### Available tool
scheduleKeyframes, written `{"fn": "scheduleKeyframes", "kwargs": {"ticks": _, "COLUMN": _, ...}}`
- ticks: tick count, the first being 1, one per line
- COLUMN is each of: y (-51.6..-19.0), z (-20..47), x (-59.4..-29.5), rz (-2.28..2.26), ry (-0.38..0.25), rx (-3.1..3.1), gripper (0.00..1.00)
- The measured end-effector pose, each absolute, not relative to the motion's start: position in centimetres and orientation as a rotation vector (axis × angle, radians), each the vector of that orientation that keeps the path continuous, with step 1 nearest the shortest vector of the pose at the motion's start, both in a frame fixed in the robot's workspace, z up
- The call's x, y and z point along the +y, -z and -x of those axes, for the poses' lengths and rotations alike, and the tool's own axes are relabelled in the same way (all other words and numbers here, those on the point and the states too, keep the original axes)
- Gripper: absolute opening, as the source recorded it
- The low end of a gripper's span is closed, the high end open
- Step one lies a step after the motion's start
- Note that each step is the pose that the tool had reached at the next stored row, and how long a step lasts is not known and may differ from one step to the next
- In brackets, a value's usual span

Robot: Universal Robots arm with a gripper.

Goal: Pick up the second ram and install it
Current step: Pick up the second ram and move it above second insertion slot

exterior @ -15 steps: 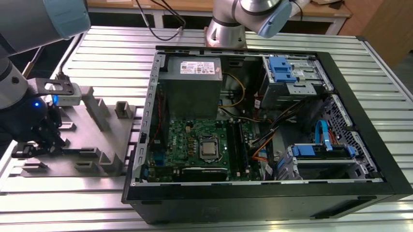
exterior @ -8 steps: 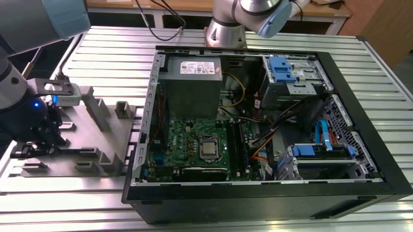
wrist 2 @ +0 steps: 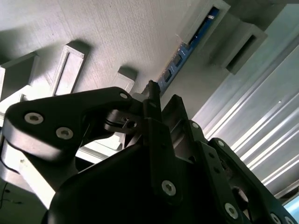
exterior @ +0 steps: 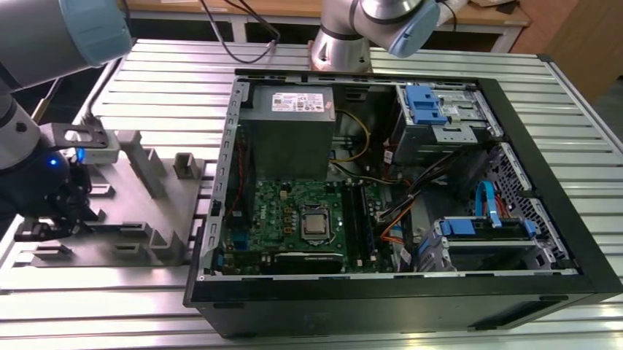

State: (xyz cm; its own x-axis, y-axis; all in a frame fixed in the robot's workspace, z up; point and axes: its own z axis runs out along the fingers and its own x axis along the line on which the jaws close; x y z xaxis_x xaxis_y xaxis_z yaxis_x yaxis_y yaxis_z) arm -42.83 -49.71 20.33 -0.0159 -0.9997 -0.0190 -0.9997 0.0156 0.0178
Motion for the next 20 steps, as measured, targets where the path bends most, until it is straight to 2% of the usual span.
{"fn": "scheduleKeyframes", "kwargs": {"ticks": 10, "y": -20.00, "z": 42.84, "x": -49.70, "rz": 2.203, "ry": -0.041, "rx": 2.238, "gripper": 0.27}}
{"fn": "scheduleKeyframes", "kwargs": {"ticks": 12, "y": -19.98, "z": 42.83, "x": -49.70, "rz": 2.203, "ry": -0.041, "rx": 2.238, "gripper": 0.26}}
{"fn": "scheduleKeyframes", "kwargs": {"ticks": 13, "y": -19.98, "z": 42.84, "x": -49.70, "rz": 2.203, "ry": -0.041, "rx": 2.238, "gripper": 0.18}}
{"fn": "scheduleKeyframes", "kwargs": {"ticks": 20, "y": -19.95, "z": 42.75, "x": -49.70, "rz": 2.203, "ry": -0.041, "rx": 2.237, "gripper": 0.18}}
